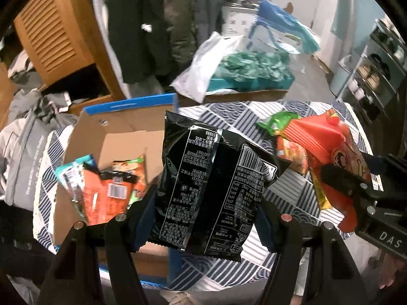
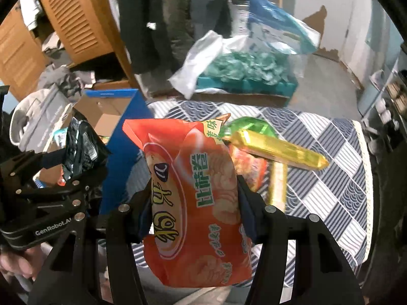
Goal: Organize snacks
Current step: 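Lift and carry the black packet and orange biscuit bag over the cardboard box, then open both grippers to drop the packets into the box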
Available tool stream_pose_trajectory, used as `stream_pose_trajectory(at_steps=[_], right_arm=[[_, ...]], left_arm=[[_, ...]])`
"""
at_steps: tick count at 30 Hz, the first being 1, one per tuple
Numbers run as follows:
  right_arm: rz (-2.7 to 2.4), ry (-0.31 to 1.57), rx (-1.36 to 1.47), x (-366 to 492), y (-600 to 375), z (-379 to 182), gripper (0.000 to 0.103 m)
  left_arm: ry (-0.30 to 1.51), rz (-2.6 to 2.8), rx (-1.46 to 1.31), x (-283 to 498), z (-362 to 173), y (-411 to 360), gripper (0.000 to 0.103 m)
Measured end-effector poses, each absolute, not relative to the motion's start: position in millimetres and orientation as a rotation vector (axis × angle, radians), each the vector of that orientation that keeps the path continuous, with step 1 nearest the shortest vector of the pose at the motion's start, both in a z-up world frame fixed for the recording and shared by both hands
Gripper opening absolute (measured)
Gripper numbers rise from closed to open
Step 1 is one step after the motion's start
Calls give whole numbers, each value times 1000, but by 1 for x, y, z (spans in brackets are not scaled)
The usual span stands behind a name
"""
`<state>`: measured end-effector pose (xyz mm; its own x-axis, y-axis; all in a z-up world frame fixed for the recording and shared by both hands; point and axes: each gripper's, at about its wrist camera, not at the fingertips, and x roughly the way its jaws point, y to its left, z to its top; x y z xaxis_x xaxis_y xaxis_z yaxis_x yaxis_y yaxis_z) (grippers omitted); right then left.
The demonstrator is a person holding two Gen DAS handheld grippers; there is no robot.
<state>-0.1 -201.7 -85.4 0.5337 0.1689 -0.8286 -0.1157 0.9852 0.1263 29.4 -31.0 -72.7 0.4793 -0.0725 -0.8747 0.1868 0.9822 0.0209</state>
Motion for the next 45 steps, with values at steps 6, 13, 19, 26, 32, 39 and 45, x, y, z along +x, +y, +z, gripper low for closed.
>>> stream_pose_trajectory(at_steps=[6, 13, 19, 26, 32, 39, 45], right_arm=[[221, 996, 39, 14, -163, -81, 57], [283, 1001, 38, 39, -121, -82, 58], [315, 1016, 0, 57, -85, -88, 58], [355, 1037, -31, 70, -46, -95, 58], [381, 1066, -40, 80, -23, -108, 58], [395, 1097, -21, 93, -3, -118, 58], [402, 1109, 3, 103, 9, -123, 62]], left_arm=[[1051, -104, 85, 36, -72, 2, 70], [1040, -52, 68, 37, -74, 35, 70], [1036, -1, 48, 38, -79, 63, 70], [1042, 42, 13, 42, -87, 93, 70], [1064, 79, -34, 45, -99, 117, 70], [1079, 120, -41, 49, -109, 134, 70], [1118, 142, -54, 52, -120, 146, 71]])
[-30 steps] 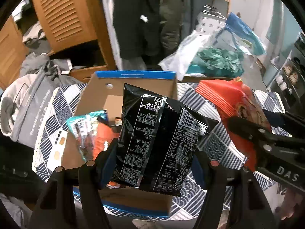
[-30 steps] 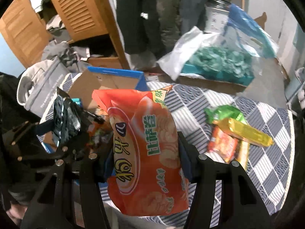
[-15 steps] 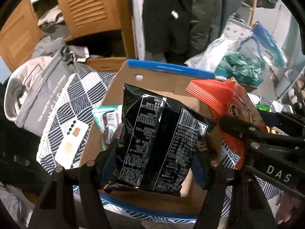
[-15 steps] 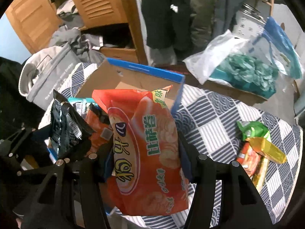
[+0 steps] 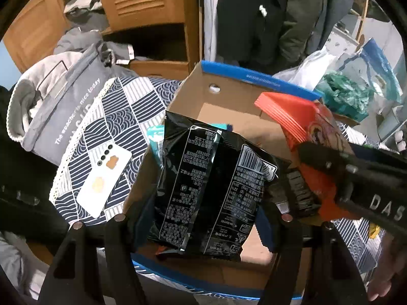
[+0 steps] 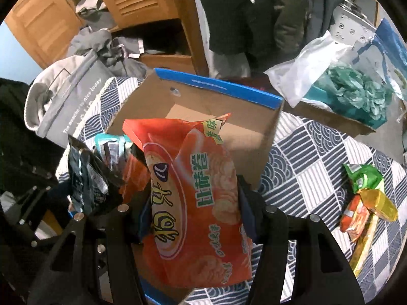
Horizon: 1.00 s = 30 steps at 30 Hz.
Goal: Organize snacks
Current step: 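Open both grippers to drop the packets into the box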
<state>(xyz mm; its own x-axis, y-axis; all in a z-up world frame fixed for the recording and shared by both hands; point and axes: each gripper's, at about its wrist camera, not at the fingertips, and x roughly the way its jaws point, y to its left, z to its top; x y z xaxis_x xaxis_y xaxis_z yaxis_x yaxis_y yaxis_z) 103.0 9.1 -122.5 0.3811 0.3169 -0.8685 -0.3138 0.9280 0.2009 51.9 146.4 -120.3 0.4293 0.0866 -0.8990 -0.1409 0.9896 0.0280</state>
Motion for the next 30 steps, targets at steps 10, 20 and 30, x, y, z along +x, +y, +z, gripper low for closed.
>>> stream_pose_trajectory(at_steps=[10, 20, 30], right_arm=[[383, 1092, 4, 107, 8, -118, 75], [356, 1065, -30, 95, -19, -110, 75], [326, 1051, -70, 76, -55, -109, 76]], left_arm=[[1129, 151, -73, 51, -118, 156, 80], [1098, 109, -88, 47, -101, 144, 80], [1084, 44, -66, 43, -90, 111, 80]])
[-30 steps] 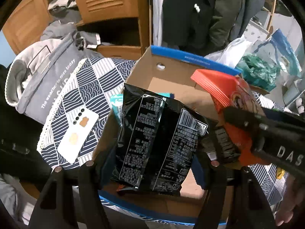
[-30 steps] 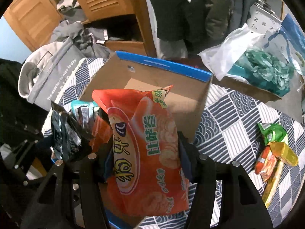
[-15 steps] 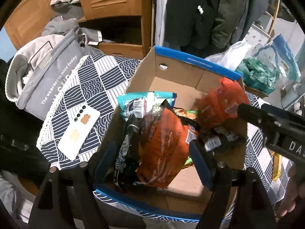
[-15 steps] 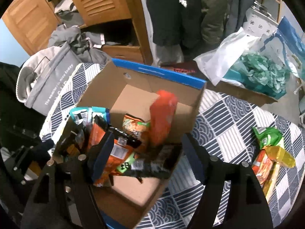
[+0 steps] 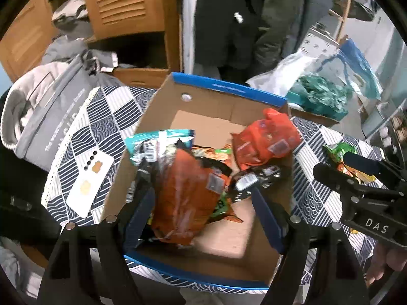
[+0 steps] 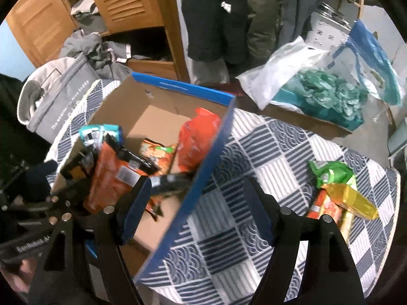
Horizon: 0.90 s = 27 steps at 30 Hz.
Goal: Organize snacks
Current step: 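Open both grippers to drop the packets into the box, then move both grippers back over the remaining snacks on the table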
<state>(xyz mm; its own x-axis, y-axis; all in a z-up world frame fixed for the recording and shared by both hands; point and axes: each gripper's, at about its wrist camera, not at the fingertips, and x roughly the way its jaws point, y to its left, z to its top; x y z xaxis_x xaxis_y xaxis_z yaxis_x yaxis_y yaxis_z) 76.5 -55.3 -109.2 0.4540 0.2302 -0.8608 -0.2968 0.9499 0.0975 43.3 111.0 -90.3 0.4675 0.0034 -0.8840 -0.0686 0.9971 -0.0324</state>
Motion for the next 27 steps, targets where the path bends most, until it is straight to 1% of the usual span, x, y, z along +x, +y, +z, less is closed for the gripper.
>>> stream_pose_trajectory(at_steps=[8, 12, 27], right_arm=[[281, 1039, -50, 64, -100, -108, 76], [256, 1033, -43, 57, -122, -108, 79], [158, 1018, 31, 43, -210, -106, 79]], left_arm=[[1091, -14, -5, 42, -89, 68, 80], [1102, -35, 37, 41, -93, 45, 80], [1140, -97, 134, 43, -103, -24, 80]])
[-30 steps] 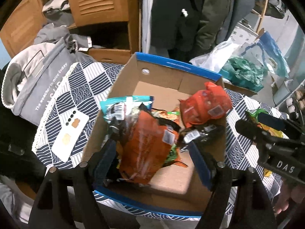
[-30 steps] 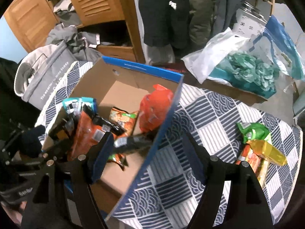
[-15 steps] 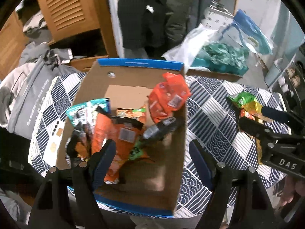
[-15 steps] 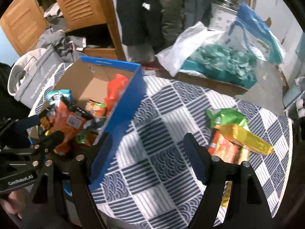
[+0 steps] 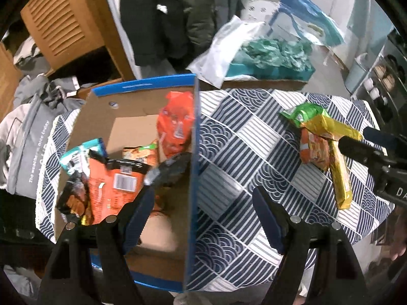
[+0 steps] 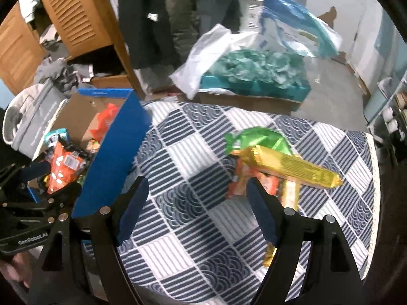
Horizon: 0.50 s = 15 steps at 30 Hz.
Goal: Organize snacks
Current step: 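Move both grippers back over the remaining snacks on the table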
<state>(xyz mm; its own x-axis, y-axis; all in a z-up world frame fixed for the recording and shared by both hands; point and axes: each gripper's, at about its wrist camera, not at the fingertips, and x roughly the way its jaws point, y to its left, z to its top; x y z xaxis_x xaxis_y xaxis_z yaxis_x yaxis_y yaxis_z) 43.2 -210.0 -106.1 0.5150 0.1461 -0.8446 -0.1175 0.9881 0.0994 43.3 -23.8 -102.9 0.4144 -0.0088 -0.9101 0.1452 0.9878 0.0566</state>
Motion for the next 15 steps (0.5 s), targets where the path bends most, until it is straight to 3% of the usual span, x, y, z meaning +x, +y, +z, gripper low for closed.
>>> stream_pose_trajectory(at_steps=[15], right_arm=[[128, 1059, 31, 48, -289, -123, 79]], left_arm=[[1179, -128, 173, 61, -119, -88, 80]])
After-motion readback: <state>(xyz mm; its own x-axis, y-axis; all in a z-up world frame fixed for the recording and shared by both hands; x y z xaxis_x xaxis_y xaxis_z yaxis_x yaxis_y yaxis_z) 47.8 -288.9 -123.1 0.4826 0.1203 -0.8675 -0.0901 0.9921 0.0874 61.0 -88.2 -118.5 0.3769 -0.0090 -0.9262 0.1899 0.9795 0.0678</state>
